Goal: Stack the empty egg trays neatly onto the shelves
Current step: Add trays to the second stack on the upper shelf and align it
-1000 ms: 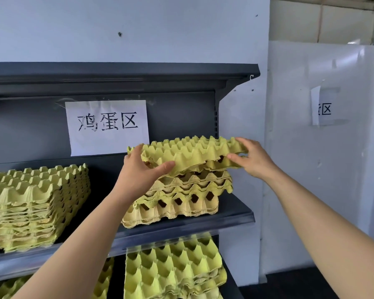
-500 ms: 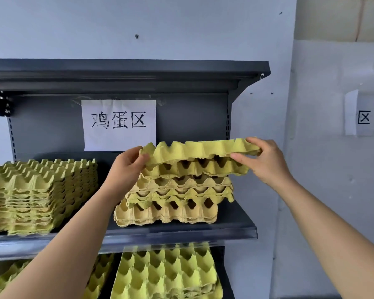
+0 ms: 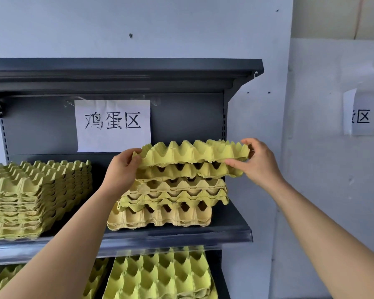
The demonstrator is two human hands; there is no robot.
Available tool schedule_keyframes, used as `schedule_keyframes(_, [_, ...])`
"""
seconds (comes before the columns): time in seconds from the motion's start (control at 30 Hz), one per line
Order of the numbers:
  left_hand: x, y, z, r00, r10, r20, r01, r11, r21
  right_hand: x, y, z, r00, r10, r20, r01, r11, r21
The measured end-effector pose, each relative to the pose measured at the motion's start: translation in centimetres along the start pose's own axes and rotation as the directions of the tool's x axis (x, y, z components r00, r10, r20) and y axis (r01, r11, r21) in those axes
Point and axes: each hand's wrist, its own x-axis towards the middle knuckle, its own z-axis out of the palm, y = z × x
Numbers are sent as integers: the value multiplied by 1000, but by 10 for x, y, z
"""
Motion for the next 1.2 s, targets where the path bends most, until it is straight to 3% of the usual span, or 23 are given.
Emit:
schedule_keyframes(0.17, [-3,-12,10,993,-99,68,85,981,177,-6,14,15,985,81,153,-79,997,-21])
schedule_keyframes(0.37, [0,-14,10,988,-107,114,81,972,219,-6,18,20,967,126,221,-136,990,29])
schedule_keyframes(0.67, [-10,-13,-11,999,29,-28,-29,1000,2,-8,3,18,991,74,109,-95,976,198])
schedule_keyframes(0.77, [-15,-18,-19,994,66,-89,-60,996,66,-13,-4,25,990,68,127,-92,976,197])
schedule_keyframes(1.2, [-34,-44,-16,996,-68,-56,73,992,101,-31,-2,34,983,74,167,-93,990,108])
